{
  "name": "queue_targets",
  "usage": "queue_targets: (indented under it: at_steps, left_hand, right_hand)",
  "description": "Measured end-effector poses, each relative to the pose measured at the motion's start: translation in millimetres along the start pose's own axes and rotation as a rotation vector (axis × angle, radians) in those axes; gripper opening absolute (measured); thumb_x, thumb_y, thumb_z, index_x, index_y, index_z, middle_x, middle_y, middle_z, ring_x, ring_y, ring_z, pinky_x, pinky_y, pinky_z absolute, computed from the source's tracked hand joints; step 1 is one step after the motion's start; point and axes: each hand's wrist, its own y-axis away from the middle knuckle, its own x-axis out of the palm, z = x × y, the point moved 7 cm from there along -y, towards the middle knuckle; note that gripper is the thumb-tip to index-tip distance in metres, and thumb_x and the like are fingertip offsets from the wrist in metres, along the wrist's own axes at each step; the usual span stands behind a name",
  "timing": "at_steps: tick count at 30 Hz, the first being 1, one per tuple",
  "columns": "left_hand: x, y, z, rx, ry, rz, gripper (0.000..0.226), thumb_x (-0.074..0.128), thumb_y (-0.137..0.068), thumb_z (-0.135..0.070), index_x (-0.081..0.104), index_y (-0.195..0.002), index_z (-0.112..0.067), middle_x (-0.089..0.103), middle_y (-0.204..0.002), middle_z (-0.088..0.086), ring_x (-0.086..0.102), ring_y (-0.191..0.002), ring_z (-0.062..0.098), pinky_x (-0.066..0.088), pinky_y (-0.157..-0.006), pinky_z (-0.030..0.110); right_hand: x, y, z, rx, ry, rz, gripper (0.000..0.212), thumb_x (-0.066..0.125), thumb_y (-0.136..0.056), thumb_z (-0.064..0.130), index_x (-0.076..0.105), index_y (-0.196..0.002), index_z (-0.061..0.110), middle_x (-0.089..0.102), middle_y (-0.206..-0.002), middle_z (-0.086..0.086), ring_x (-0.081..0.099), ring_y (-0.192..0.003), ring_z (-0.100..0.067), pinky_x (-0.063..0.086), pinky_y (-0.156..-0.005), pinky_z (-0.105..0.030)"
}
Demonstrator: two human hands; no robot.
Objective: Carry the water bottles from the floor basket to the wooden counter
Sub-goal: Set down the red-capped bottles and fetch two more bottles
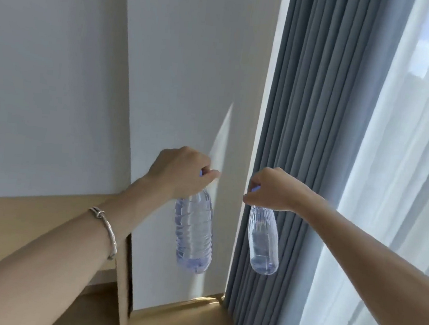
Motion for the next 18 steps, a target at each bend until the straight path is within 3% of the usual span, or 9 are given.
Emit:
queue_targets:
  at_steps: [7, 11, 14, 18]
  left_hand:
    - [-40.7, 50.9, 141.7, -0.07, -0.141, -0.002, 0.046, 0.045, -0.095, -0.043, 0.035, -0.055, -0.022, 0.047, -0.059, -0.007, 0.048, -0.063, 0.019, 0.035, -0.061, 0.026]
    - [-59.5, 88.6, 217.4, -0.164, -0.182, -0.001, 0.041, 0.046, -0.094, -0.042, 0.043, -0.059, -0.021, 0.059, -0.07, -0.004, 0.056, -0.07, 0.021, 0.04, -0.063, 0.026]
    - [-73.4, 122.9, 270.2, -0.245, -0.186, -0.006, 0.038, 0.047, -0.094, -0.042, 0.047, -0.062, -0.021, 0.059, -0.071, -0.006, 0.054, -0.07, 0.019, 0.035, -0.061, 0.026]
    - [-82.3, 167.4, 327.4, -0.347, -0.286, 0.049, 0.036, 0.045, -0.094, -0.044, 0.051, -0.068, -0.02, 0.059, -0.073, -0.006, 0.053, -0.073, 0.018, 0.037, -0.064, 0.027]
  right_hand:
    - [50.9, -65.4, 146.0, -0.108, -0.06, 0.035, 0.009, 0.059, -0.076, 0.035, 0.06, -0.077, 0.026, 0.063, -0.091, 0.004, 0.061, -0.08, -0.016, 0.052, -0.07, -0.03]
    - [75.8, -91.8, 217.8, -0.171, -0.078, 0.1, 0.012, 0.058, -0.081, 0.032, 0.06, -0.082, 0.021, 0.061, -0.083, 0.003, 0.06, -0.067, -0.015, 0.049, -0.062, -0.026]
    - [91.0, -114.5, 272.7, -0.254, -0.043, 0.121, 0.018, 0.058, -0.081, 0.033, 0.064, -0.085, 0.017, 0.065, -0.09, 0.0, 0.063, -0.081, -0.019, 0.051, -0.068, -0.029]
    - [122.2, -140.7, 346.5, -0.379, -0.024, 0.171, 0.02, 0.06, -0.078, 0.031, 0.067, -0.084, 0.014, 0.065, -0.086, -0.001, 0.062, -0.08, -0.019, 0.048, -0.064, -0.027]
